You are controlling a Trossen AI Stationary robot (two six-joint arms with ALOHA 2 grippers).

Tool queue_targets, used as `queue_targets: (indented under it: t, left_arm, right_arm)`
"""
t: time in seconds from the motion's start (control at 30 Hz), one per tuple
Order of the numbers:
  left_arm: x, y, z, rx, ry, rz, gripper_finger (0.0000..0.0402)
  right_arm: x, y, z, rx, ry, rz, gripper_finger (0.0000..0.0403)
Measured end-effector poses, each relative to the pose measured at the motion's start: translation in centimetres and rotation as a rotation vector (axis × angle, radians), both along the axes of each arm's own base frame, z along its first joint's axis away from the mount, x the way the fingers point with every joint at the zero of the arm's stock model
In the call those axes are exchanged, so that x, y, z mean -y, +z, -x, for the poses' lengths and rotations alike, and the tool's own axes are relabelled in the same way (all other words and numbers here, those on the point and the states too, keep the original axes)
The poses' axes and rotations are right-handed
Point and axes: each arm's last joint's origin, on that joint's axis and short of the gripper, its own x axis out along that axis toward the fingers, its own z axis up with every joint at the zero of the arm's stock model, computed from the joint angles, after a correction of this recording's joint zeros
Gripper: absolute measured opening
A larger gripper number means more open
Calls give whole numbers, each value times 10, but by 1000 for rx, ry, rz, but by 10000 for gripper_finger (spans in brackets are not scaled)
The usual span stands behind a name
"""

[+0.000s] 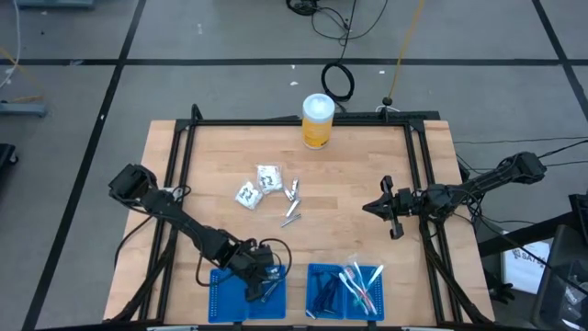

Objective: Pick & Place Travel size toiletries
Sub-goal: Put the silver nail cutter into the blue basket

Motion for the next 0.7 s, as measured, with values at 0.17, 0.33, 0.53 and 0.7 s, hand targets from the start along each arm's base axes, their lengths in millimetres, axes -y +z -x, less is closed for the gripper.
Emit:
queue_targets:
  t: [0.17, 0.33, 0.53, 0.7]
  left_arm:
    - [-3, 0, -2, -4, 23, 7, 91]
    - [-7, 0, -5, 12, -13, -23, 91]
    - [-3, 0, -2, 41, -119, -73, 90]
    - [-1, 2, -4, 55, -90, -43, 90]
  right_arm:
    - [0, 0, 0, 0, 0, 0, 4]
    - [0, 0, 0, 0, 0, 0, 4]
    - [0, 0, 0, 0, 0, 0, 4]
    - [0, 0, 0, 0, 0, 0, 4]
